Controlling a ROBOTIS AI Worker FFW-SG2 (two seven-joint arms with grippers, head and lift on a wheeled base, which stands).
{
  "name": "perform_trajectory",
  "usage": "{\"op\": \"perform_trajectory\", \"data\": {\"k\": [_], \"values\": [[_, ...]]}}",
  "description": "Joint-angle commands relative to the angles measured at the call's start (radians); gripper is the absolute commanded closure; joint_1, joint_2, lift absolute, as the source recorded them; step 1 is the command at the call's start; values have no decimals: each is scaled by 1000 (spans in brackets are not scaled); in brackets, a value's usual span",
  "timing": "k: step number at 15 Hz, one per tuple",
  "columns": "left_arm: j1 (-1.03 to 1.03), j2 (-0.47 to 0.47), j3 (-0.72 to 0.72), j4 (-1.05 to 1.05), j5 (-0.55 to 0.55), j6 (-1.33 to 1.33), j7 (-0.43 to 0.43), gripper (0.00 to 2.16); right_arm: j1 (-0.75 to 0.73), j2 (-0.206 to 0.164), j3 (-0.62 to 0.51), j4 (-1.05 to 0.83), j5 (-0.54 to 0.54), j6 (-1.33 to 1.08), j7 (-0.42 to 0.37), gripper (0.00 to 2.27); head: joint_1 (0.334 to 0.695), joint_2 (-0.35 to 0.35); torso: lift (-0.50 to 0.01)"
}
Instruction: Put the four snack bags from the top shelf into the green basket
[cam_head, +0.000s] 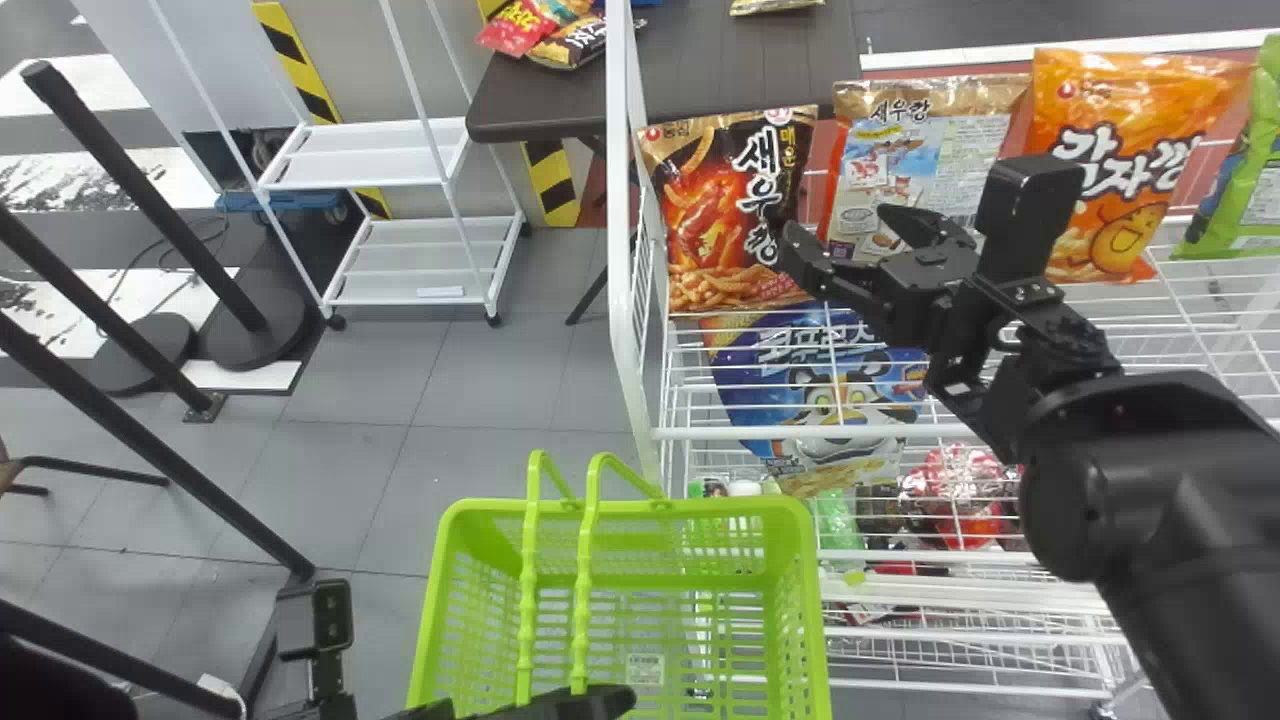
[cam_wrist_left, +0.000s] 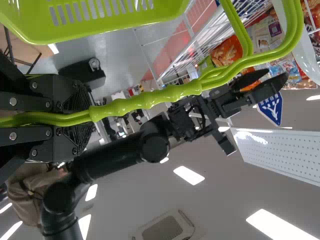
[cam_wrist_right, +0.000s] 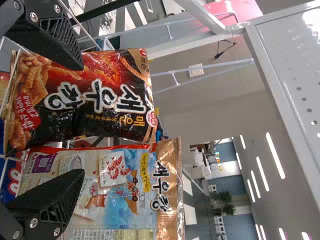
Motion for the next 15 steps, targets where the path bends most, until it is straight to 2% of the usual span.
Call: {"op": "perform_trajectory", "data": {"k": [1, 6, 11, 15], "values": [[-12, 10, -10, 14, 1, 2, -10, 2148, -98, 2, 12, 178, -90, -31, 54, 83, 695, 193, 0], [-19, 10, -11, 26, 2, -1, -10, 2148, -233, 2, 58, 436, -210, -129, 209, 87, 695, 223, 0], [-23, 8, -13, 34, 2, -1, -10, 2148, -377, 2, 95, 662, -198, -224, 224, 87, 695, 219, 0], [-23, 10, -13, 35, 2, -1, -10, 2145, -451, 2, 109, 754, -187, -212, 278, 188, 695, 197, 0]]}}
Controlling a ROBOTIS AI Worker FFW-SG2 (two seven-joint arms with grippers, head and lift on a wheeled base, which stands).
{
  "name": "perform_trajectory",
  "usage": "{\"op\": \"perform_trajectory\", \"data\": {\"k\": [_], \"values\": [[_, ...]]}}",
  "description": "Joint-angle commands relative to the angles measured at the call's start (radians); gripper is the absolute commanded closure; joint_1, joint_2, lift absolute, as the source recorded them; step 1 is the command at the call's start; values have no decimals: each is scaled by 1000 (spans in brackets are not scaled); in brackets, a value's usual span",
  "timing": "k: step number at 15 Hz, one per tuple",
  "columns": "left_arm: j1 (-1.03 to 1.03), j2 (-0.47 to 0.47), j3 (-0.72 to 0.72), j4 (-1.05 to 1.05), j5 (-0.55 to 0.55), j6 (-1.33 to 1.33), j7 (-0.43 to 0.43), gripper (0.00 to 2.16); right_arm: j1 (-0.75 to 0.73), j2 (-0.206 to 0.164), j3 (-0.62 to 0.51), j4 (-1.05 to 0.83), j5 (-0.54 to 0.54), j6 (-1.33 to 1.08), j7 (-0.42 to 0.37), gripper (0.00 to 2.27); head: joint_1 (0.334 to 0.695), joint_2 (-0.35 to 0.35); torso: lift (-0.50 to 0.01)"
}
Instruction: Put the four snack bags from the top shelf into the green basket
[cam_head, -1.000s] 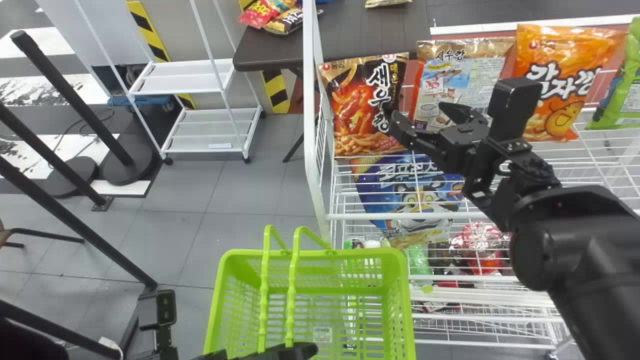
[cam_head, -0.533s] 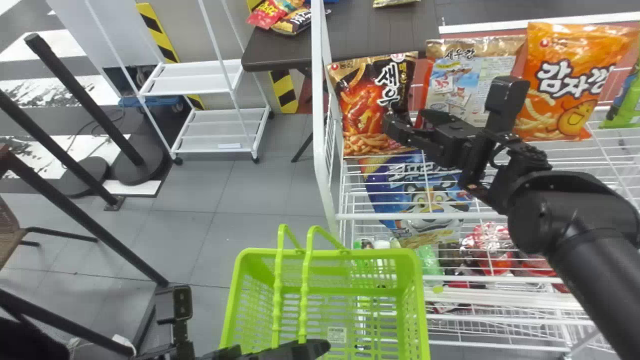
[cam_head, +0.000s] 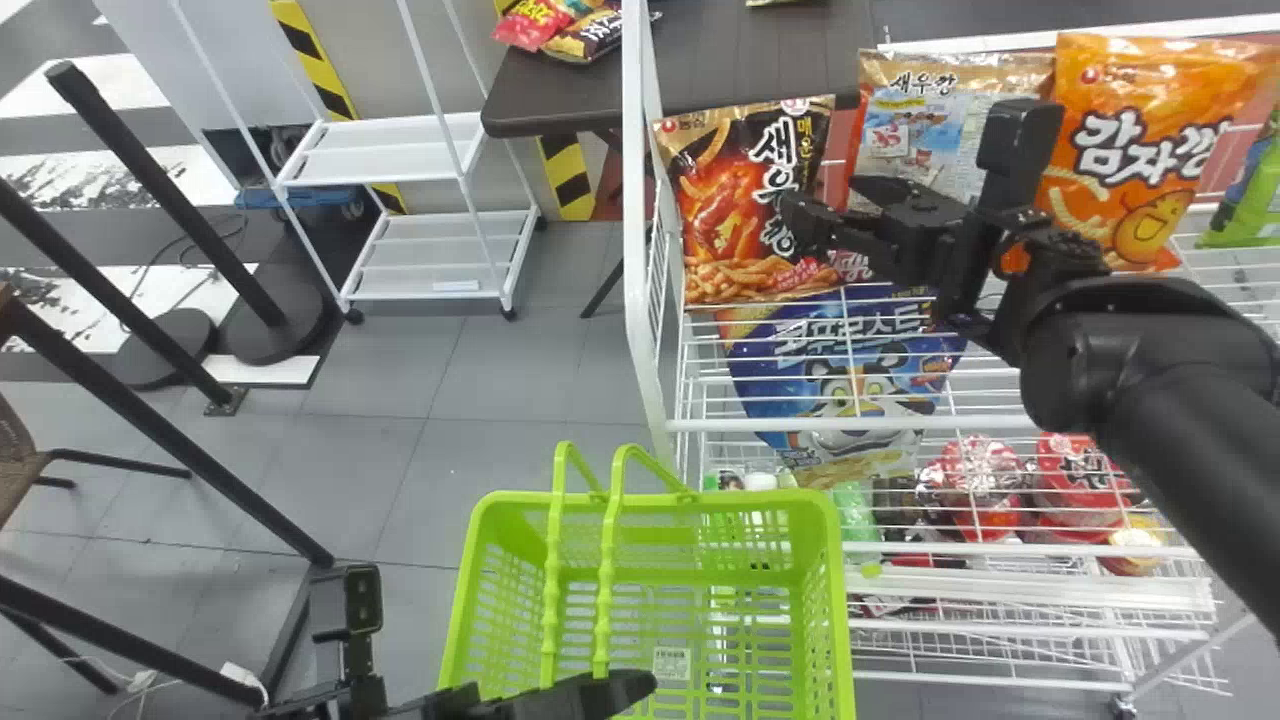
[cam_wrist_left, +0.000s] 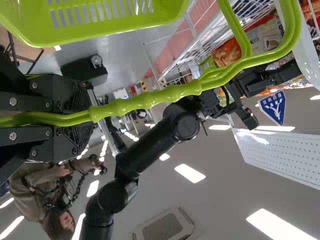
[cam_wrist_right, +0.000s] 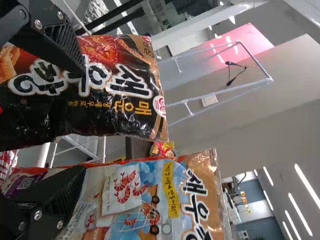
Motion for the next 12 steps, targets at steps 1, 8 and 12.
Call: {"op": "perform_trajectory", "data": {"k": [1, 8, 12], "values": [[0, 0, 0, 0, 2, 0, -10, 2148, -29, 2, 3, 35, 8, 12, 38, 275, 695, 197, 0], [-5, 2, -1, 8, 2, -3, -10, 2148, -69, 2, -15, 64, 53, 119, 142, 1990, 695, 221, 0], [-9, 5, 8, 17, 8, 0, -10, 2148, 17, 2, -51, -54, 80, 125, 136, 2236, 695, 212, 0]]}}
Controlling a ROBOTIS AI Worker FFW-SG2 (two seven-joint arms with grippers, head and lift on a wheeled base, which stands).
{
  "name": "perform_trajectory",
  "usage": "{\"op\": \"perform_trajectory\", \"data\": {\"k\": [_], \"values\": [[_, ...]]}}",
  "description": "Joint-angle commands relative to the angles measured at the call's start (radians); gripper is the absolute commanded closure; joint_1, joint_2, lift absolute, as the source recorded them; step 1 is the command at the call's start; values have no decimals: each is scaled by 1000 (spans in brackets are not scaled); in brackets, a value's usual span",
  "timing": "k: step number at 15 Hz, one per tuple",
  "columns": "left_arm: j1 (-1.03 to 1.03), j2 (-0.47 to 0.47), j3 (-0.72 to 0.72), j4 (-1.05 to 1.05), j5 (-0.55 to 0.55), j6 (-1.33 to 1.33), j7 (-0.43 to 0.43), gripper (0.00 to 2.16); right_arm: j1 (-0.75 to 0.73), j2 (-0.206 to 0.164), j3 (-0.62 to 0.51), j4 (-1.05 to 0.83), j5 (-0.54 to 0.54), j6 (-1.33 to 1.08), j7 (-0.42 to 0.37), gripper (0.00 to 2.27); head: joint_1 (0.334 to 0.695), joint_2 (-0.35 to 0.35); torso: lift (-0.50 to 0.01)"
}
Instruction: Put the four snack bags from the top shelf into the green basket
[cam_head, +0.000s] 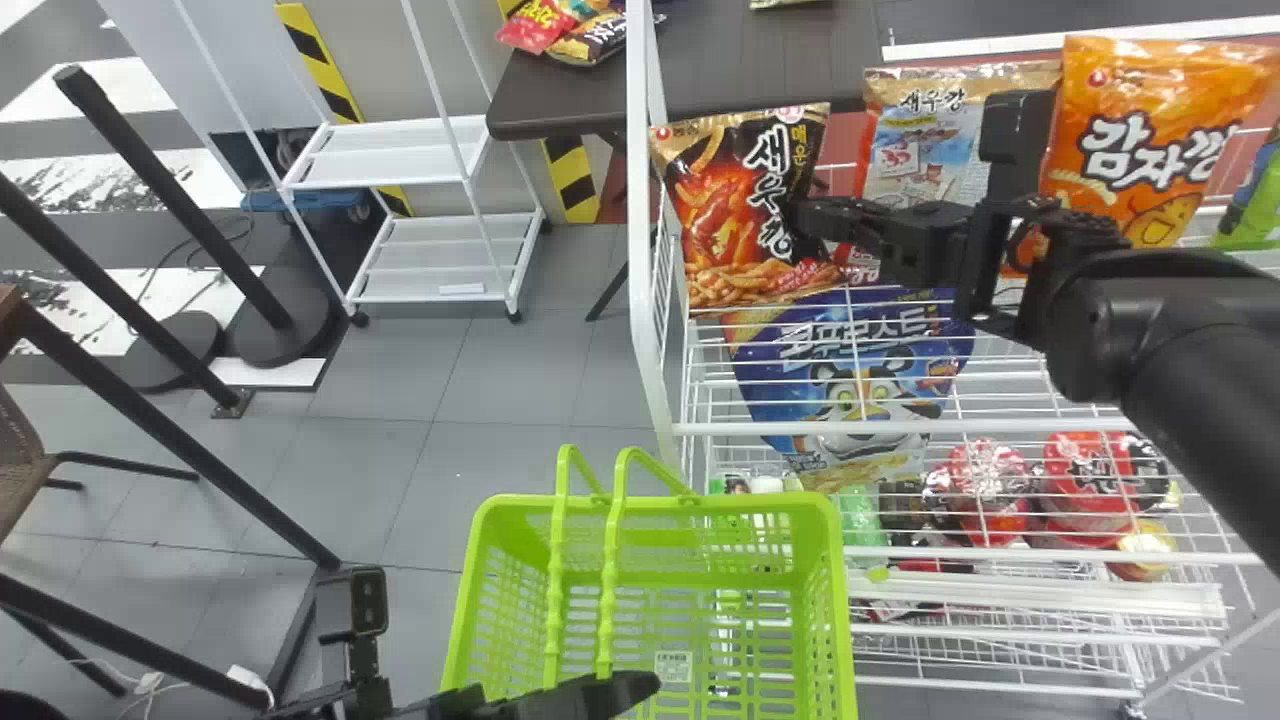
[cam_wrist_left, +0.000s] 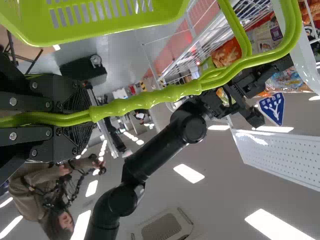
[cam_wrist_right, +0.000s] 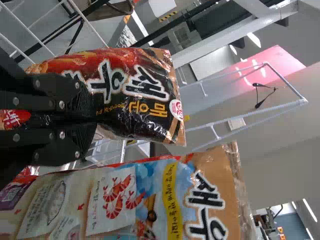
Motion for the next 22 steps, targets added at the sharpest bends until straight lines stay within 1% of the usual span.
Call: {"op": "perform_trajectory", "data": {"k": [1, 4, 7, 9, 12, 13, 16, 19, 22], "values": [[-1, 3, 6, 4, 4, 2, -10, 2148, 107, 2, -24, -174, 37, 54, -15, 2240, 695, 214, 0], [-1, 3, 14, 5, 4, 2, -10, 2148, 241, 2, -117, -415, 56, 167, -16, 2236, 695, 239, 0], [-3, 6, 17, 5, 6, 11, -10, 2148, 379, 2, -191, -677, 52, 330, -23, 2240, 695, 237, 0], [-4, 9, 19, 5, 8, 17, -10, 2145, 488, 2, -252, -878, 58, 453, -46, 2240, 695, 229, 0], [-10, 11, 17, 5, 8, 23, -10, 2148, 661, 2, -355, -1151, 47, 677, -47, 2240, 695, 207, 0], [-15, 11, 17, 5, 8, 23, -10, 2148, 723, 2, -384, -1242, 44, 766, -47, 2240, 695, 189, 0], [-27, 11, 17, 17, 8, 26, -10, 2148, 904, 2, -461, -1472, 21, 938, -46, 2243, 695, 161, 0], [-41, 11, 10, 25, 6, 29, -10, 2148, 1031, 2, -475, -1590, -49, 1057, -35, 2243, 695, 147, 0], [-49, 11, 5, 28, 6, 38, -10, 2148, 1075, 2, -412, -1593, -79, 1112, -30, 2243, 695, 184, 0]]}}
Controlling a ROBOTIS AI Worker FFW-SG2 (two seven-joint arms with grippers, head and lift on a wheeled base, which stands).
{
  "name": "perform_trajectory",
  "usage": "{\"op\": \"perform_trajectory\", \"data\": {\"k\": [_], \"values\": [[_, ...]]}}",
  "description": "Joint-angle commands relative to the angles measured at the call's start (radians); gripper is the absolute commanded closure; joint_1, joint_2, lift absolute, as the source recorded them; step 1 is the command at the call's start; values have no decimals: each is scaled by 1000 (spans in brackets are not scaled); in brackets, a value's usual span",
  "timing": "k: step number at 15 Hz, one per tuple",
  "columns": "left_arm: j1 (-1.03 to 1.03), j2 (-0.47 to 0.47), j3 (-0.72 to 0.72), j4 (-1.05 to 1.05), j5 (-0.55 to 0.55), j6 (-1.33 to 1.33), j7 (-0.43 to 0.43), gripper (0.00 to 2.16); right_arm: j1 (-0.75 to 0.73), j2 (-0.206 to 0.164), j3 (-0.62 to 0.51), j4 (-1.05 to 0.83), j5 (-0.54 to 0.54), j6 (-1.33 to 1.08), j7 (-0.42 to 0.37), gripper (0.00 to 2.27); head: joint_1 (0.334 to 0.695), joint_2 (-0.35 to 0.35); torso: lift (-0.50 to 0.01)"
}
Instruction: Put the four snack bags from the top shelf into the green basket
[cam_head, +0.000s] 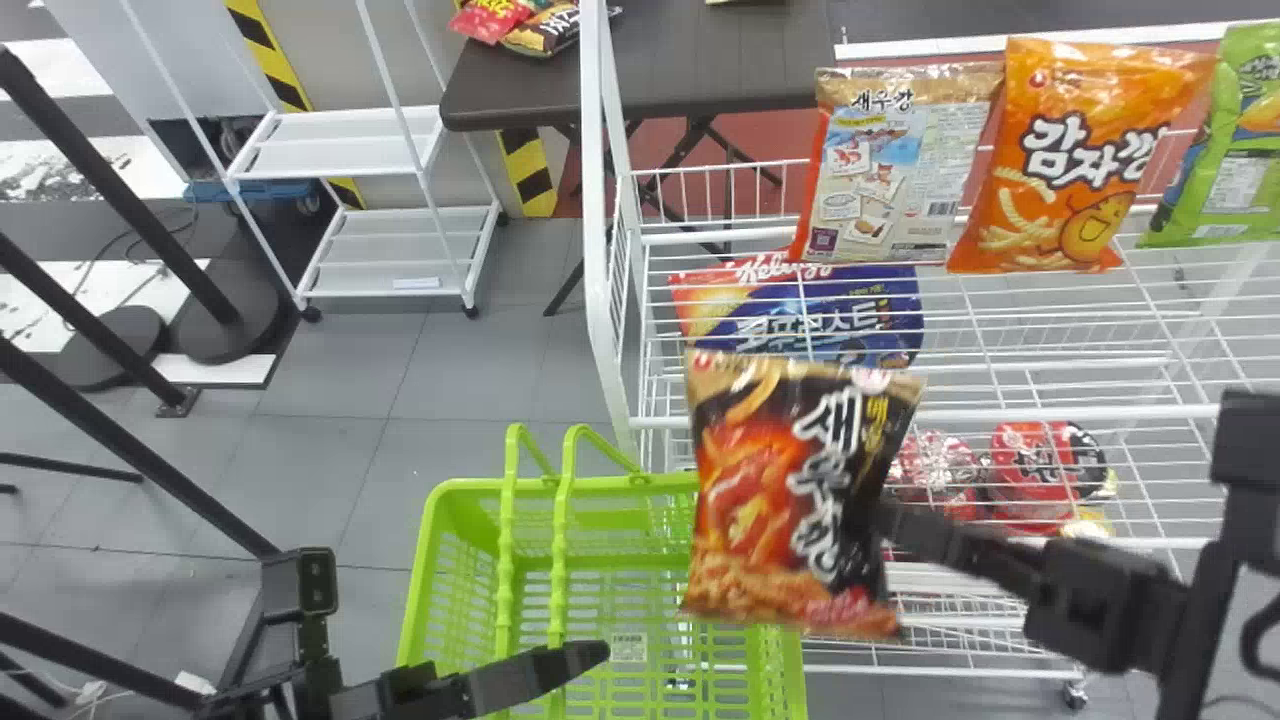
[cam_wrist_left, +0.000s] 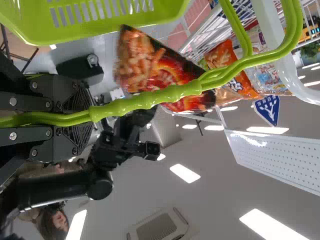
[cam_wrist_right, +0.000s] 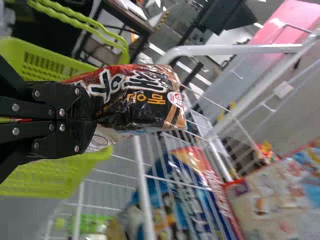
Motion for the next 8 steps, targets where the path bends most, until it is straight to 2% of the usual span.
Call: {"op": "perform_trajectory", "data": {"k": [1, 6, 8], "values": [[-3, 0, -1, 1, 0, 4, -10, 2148, 16, 2, 62, 3, -2, 29, -3, 2243, 695, 226, 0], [-1, 0, -1, -4, 1, 10, -10, 2148, -53, 2, 315, 194, 159, -66, -72, 2240, 695, 350, 0], [0, -2, -1, -4, 1, 13, -10, 2148, -97, 2, 404, 261, 211, -109, -125, 2240, 695, 350, 0]]}}
